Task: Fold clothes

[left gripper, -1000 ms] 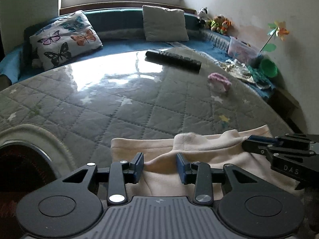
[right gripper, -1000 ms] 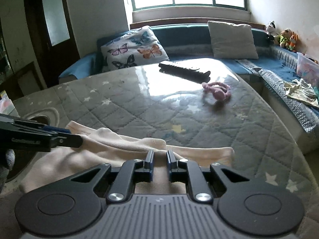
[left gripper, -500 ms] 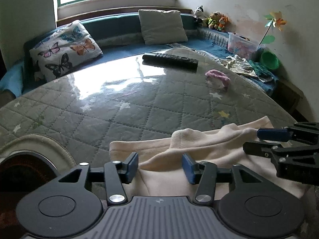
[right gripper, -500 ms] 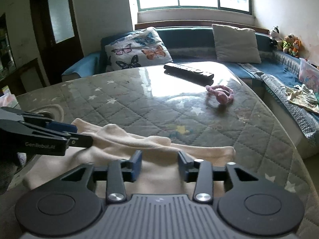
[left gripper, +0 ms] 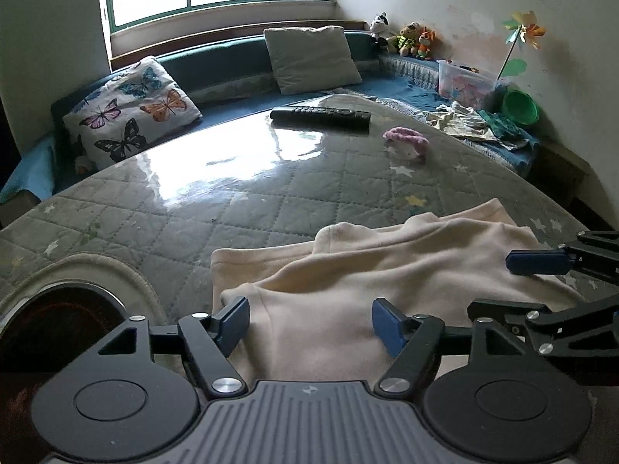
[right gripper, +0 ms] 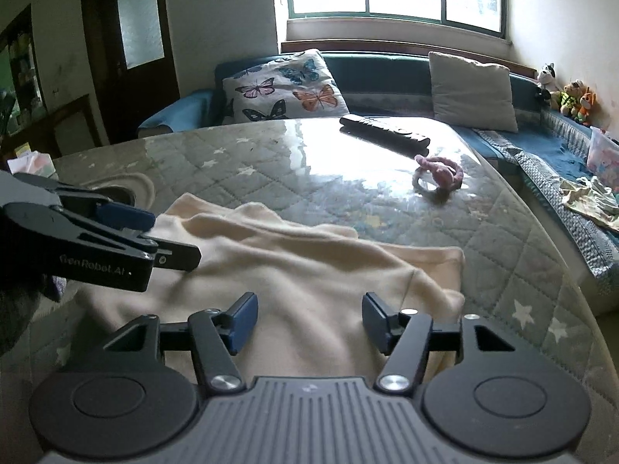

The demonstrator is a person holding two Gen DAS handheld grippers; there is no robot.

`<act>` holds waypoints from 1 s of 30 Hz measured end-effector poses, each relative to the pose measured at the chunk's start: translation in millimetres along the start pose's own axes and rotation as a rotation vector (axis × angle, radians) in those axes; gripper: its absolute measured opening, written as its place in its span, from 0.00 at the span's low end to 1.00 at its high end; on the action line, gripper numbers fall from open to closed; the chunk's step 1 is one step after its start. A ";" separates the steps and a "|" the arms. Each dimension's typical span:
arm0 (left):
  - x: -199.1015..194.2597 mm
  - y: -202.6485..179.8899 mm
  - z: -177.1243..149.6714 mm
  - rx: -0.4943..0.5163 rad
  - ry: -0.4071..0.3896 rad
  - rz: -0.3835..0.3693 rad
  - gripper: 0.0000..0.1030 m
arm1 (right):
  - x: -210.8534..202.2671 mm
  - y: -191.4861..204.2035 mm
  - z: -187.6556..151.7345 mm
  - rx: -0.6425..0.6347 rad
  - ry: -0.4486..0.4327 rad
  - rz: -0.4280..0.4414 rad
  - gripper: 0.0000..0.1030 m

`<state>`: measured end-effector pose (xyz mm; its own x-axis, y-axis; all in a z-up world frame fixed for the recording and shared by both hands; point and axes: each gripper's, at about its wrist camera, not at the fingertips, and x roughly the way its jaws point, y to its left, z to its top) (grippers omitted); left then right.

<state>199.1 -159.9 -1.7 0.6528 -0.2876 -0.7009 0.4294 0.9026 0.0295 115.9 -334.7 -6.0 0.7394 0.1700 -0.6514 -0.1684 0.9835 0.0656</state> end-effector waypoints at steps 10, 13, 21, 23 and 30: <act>-4.9 -4.1 -12.8 0.002 0.004 0.016 0.80 | -10.9 10.4 -14.2 -0.041 0.000 -0.020 0.71; -5.2 -3.5 -15.6 -0.005 0.006 0.018 0.82 | -13.3 11.1 -17.8 -0.041 0.001 -0.015 0.79; -6.1 3.5 -27.1 -0.027 0.017 0.016 0.90 | -21.3 11.6 -27.3 -0.028 -0.015 0.003 0.83; -7.2 5.8 -29.2 -0.034 0.017 0.017 0.91 | -25.2 11.1 -29.5 -0.031 -0.022 0.011 0.86; -6.2 10.4 -33.1 -0.047 0.021 0.019 0.95 | -31.4 8.6 -35.3 -0.036 -0.027 0.025 0.91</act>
<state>178.9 -138.2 -20.7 0.6472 -0.2639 -0.7152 0.3866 0.9222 0.0096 68.2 -333.7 -11.6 0.7519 0.1964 -0.6293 -0.2099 0.9762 0.0539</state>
